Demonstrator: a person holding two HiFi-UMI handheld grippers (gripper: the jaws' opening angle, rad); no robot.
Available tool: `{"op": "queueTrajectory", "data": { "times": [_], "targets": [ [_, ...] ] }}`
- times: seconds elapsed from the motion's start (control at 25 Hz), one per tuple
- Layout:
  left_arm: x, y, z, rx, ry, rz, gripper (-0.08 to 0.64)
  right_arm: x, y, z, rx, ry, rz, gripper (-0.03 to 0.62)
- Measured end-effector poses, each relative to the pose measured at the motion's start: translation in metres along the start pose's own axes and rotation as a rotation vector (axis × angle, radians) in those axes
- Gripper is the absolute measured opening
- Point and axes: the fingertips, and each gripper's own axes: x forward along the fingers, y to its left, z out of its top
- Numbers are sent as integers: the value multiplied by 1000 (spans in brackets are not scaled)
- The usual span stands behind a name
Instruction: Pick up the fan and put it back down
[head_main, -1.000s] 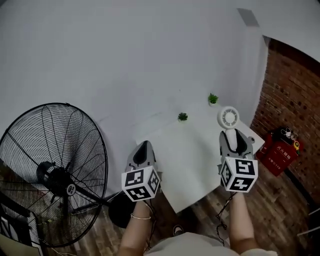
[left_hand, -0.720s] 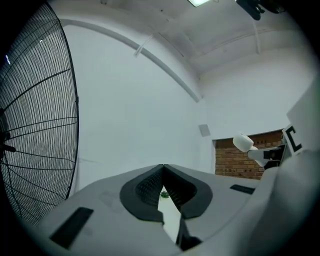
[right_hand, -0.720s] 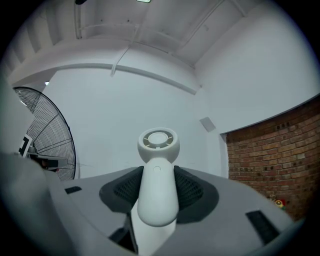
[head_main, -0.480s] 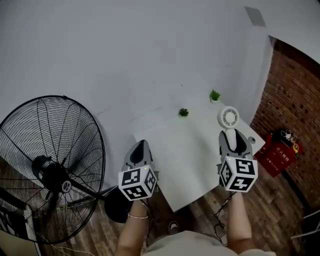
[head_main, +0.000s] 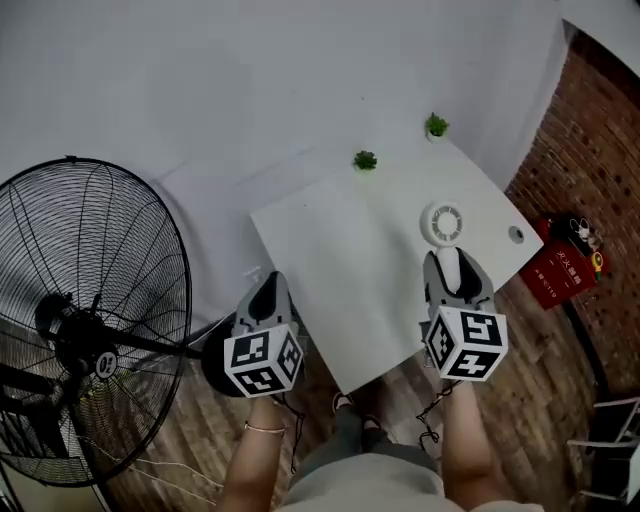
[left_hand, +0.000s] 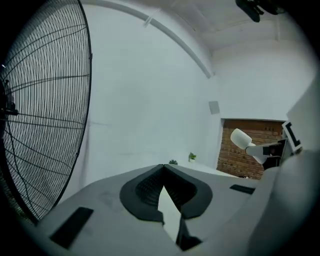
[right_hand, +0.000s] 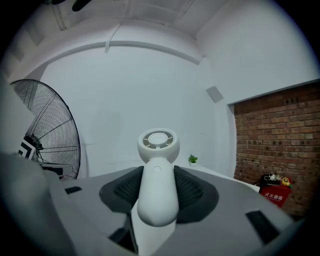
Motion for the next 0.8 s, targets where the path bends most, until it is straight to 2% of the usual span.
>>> {"op": "queueTrajectory", "data": {
  "times": [0.28,0.44,0.8],
  "targets": [
    [19,18,-69,0,139,2,11,30,13,-80,39,159,9,187],
    [36,32,-100,-5,182,-1,11,51,23,-126,47,233,18,187],
    [40,46,-154,-24,293,13,11,57,28,-187,59,373,21,187]
  ]
}}
